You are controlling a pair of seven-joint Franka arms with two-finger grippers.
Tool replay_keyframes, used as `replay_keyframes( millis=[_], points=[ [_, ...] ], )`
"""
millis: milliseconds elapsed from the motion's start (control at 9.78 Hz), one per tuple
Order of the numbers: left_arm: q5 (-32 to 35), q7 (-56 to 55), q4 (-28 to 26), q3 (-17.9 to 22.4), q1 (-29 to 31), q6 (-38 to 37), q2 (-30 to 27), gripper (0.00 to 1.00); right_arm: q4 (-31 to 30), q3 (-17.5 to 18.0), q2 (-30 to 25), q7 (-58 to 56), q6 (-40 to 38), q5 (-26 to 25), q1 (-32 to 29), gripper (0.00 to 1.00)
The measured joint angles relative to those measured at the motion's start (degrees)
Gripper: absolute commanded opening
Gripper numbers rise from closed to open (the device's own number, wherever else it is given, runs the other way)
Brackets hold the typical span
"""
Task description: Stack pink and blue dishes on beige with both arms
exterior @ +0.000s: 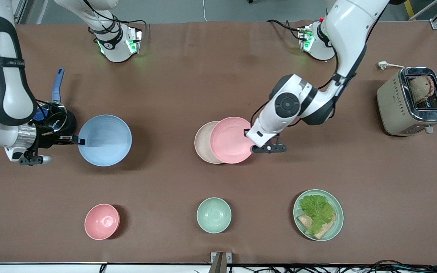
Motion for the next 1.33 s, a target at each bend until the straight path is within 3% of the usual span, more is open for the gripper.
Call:
replay_keyframes(
  millis=[205, 511, 614, 716, 818, 1125, 1330],
  points=[
    [0.08, -0.83, 0.01, 0.02, -1.37, 2.51, 1.78, 0.03, 0.00, 6.37, -0.29, 8.94, 2.20, 0.05, 0.98, 0.00],
    [0.08, -1.18, 0.04, 0.03, -1.99, 4.80, 2.89, 0.17, -0.15, 14.54, -0.27, 19.26, 6.08, 0.05, 2.24, 0.00],
    [0.08, -2.06, 0.06, 0.02, -2.18, 5.11, 3.17, 0.36, -0.43, 16.30, -0.24, 22.26, 7.99, 0.05, 3.44, 0.00],
    [0.08, -2.80, 0.18, 0.01, -2.55, 5.31, 3.20, 0.89, -0.96, 18.00, -0.15, 24.39, 9.99, 0.06, 4.77, 0.01],
    [0.08, -3.38, 0.54, 0.07, -2.62, 5.33, 3.15, 1.00, -1.72, 19.80, -0.02, 25.44, 11.65, 0.06, 5.61, 0.02],
    [0.27, -3.46, 3.50, 0.92, 1.59, 2.69, -1.16, 1.00, -5.59, 23.85, 1.17, 26.79, 21.51, 0.07, 8.47, 0.02],
    [0.61, 0.01, 9.25, 1.05, 9.27, -7.74, -7.66, 1.00, -6.79, 24.06, 4.54, 28.46, 30.05, 0.07, 12.01, 0.02]
  ],
)
